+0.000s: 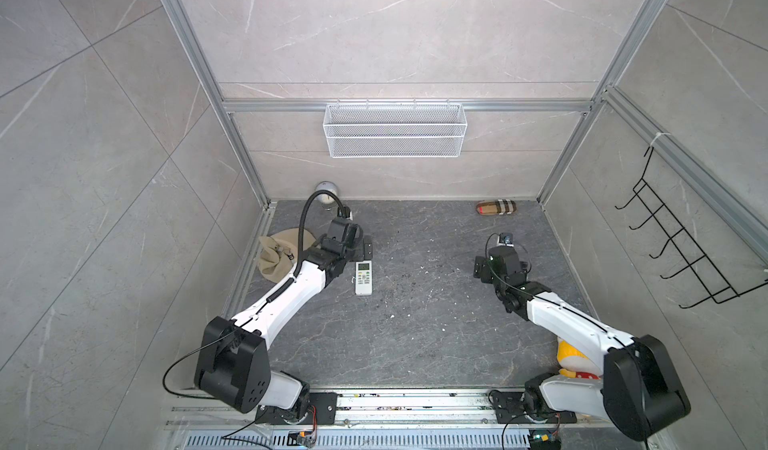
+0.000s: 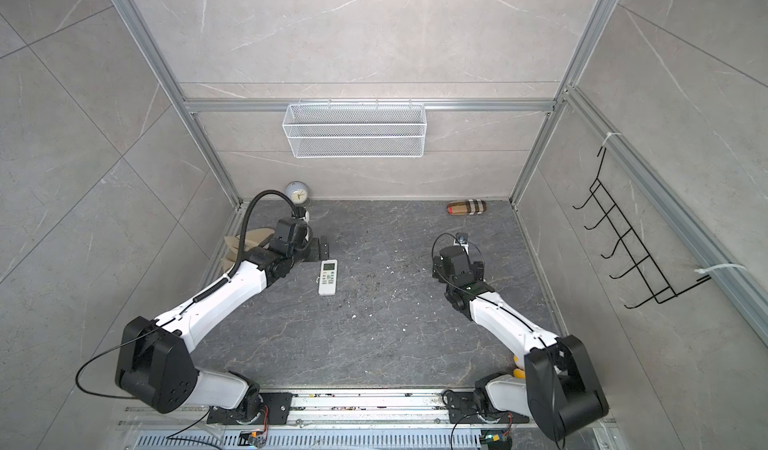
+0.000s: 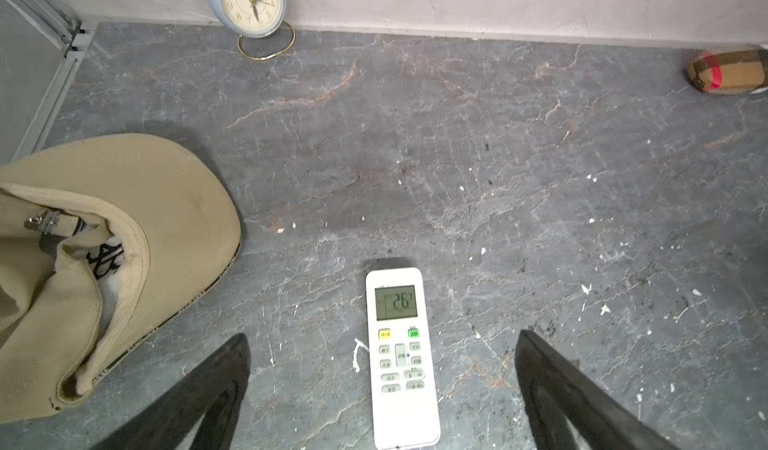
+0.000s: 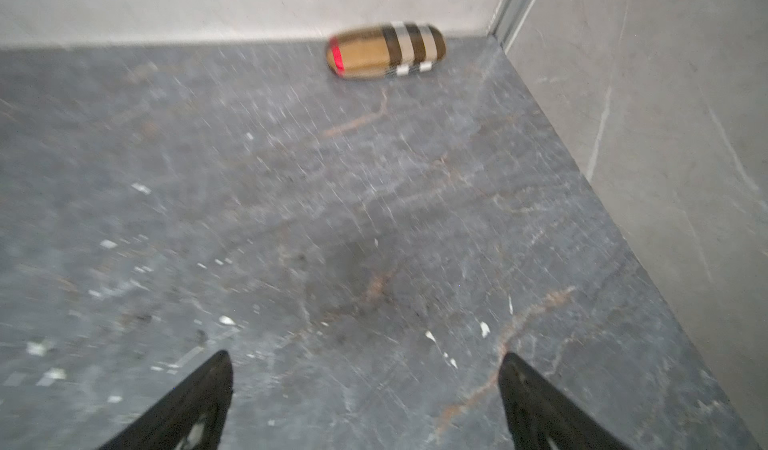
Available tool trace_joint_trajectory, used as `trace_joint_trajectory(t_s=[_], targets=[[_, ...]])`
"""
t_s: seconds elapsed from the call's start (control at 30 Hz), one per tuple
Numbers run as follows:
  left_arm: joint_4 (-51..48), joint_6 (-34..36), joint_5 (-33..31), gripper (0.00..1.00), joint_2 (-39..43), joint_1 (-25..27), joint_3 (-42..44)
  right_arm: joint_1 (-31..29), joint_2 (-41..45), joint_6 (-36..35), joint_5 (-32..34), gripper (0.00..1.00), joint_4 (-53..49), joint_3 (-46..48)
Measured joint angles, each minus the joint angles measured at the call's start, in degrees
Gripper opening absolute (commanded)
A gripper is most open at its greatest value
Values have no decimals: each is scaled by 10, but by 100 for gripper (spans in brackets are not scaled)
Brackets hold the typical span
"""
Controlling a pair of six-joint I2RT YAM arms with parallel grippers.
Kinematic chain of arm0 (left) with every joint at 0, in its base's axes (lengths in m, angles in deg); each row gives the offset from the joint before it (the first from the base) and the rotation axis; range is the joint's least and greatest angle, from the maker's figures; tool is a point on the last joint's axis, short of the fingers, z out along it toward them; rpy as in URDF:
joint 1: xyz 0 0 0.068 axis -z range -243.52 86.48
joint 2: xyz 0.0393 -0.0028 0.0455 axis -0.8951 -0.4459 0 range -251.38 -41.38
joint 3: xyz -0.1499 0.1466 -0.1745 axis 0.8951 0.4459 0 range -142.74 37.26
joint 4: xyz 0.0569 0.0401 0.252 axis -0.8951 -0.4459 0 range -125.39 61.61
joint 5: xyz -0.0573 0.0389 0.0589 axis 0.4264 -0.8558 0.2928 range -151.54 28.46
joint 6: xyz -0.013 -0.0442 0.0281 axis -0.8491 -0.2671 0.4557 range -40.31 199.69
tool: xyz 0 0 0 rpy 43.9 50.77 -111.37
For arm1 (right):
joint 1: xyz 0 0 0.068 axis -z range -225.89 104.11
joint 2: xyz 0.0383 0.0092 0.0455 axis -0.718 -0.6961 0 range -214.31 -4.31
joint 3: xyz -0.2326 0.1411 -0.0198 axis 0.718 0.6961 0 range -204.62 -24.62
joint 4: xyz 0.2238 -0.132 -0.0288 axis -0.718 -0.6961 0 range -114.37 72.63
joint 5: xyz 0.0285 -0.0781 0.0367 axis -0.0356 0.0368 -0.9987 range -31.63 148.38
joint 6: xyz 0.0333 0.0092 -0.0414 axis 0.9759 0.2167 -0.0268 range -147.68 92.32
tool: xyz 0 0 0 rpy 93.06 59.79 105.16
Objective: Load the batteries into the remote control
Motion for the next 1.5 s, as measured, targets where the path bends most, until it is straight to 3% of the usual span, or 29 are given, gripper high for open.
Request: trace_joint_trajectory(t_s=[0.13,0.37,0.53,0.83,0.93,1.1,1.5], targets=[[42,34,-9,100,50,0,99,5,-42,-24,42,100,65,21],[100,71,-72,100,88,0,159,45,-64,-51,65,99,225,77],[176,84,-110,100,113,0,220,103,-60,-47,31,98,307,135],[304,165,-212,100,138,-17,341,107,-72,-75,-80,99,390,137],[353,177,-203,100,153,-53,381,107,-95,-88,-104,99,453,161],[429,173,-155,100,157,-130,424,106,-106,-96,-118,99,471,175],[654,175,-80,100,27,-192,474,104,-106,-104,-123,99,486,175]])
